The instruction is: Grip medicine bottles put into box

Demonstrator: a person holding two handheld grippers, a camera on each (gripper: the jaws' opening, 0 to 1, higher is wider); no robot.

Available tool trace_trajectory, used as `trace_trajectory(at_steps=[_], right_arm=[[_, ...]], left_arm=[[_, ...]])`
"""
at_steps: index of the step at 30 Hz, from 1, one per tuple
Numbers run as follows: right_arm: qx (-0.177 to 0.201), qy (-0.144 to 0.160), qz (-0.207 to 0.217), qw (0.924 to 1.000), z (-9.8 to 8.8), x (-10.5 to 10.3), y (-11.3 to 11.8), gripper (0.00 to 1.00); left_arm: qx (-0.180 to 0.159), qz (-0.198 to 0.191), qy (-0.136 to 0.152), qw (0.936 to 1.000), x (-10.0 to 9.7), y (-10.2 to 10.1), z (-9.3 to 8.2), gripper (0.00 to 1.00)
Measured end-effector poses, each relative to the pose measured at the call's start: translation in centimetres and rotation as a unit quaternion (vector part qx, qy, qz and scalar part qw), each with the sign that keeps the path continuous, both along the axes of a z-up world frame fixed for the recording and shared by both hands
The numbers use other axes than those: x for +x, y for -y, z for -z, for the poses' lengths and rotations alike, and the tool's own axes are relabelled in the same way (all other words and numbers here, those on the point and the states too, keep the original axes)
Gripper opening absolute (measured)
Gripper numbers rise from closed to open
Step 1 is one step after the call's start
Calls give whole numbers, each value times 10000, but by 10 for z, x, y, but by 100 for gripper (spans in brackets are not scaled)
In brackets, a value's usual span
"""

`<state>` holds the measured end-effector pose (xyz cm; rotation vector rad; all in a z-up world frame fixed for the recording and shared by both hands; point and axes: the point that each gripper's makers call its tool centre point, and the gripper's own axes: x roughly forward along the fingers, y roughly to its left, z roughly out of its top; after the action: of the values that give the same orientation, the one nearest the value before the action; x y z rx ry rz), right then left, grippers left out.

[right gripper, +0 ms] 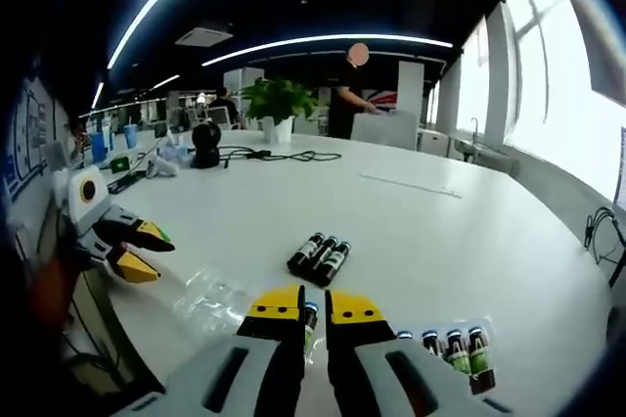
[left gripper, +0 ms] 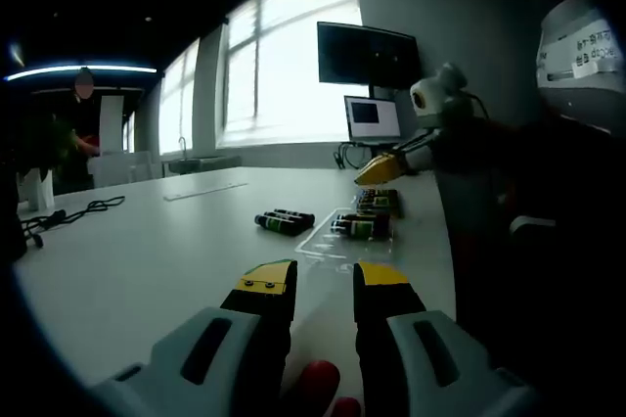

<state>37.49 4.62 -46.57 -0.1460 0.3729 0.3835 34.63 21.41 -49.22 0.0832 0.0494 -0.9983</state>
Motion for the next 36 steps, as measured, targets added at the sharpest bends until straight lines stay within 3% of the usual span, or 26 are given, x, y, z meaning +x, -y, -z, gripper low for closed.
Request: trace_trajectory(at_steps=[14,36], right_arm=[[-219,-1,10,9998,-7,33,-4,7],[-624,-647,-95,9959,25,79,-5,7]], left_arm=[[1,3,0,10000,0,0,0,17],[-18,18,5,10000,0,0,-1,17]])
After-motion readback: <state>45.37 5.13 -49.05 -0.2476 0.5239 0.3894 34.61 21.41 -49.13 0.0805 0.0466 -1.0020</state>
